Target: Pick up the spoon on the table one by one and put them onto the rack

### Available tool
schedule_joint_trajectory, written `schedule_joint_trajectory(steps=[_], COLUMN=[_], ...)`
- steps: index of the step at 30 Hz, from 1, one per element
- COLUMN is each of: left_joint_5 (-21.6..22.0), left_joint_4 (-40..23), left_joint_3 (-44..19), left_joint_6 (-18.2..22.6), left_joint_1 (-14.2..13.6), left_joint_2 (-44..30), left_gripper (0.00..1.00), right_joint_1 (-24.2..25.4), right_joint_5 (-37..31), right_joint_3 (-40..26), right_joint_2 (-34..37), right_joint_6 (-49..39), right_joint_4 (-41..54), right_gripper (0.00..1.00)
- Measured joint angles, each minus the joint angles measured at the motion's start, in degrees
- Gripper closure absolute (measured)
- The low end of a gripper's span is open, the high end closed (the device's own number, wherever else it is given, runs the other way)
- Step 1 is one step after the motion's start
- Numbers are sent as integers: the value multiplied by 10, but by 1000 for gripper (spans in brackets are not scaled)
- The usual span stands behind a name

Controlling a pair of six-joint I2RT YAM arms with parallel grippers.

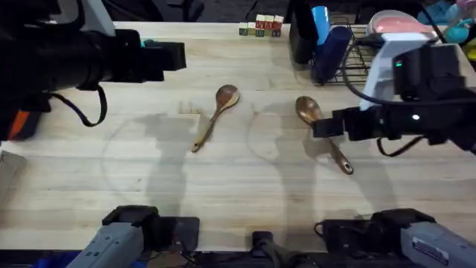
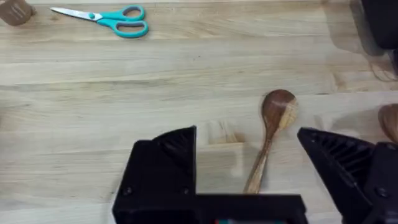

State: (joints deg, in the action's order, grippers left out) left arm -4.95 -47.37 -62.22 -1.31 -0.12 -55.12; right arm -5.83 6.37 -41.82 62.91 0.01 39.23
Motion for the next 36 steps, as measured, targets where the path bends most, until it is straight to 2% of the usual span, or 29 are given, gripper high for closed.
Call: schedule_joint_trajectory(steps=[10, 18, 19, 20, 23, 25, 30, 36], left_joint_5=[0, 0, 0, 0, 0, 0, 0, 0], left_joint_4=[0, 0, 0, 0, 0, 0, 0, 0], left_joint_3=[0, 0, 0, 0, 0, 0, 0, 0], left_joint_6=[0, 0, 0, 0, 0, 0, 0, 0], left_joint_1=[0, 0, 0, 0, 0, 0, 0, 0], left_joint_2=[0, 0, 0, 0, 0, 0, 0, 0], left_gripper=[5, 5, 5, 5, 5, 5, 5, 5], right_joint_1=[-26, -26, -26, -26, -25, -25, -25, -27], right_joint_5=[-13, -41, -52, -55, -63, -64, -61, -40], right_joint_3=[1, -3, -3, -3, -3, -3, -7, -27], right_joint_2=[139, 158, 159, 160, 161, 161, 163, 176], right_joint_6=[0, -3, -5, -5, -5, -4, -6, -6], right_joint_4=[-65, -70, -71, -73, -74, -75, -75, -54], right_gripper=[9, 284, 448, 525, 712, 804, 946, 962])
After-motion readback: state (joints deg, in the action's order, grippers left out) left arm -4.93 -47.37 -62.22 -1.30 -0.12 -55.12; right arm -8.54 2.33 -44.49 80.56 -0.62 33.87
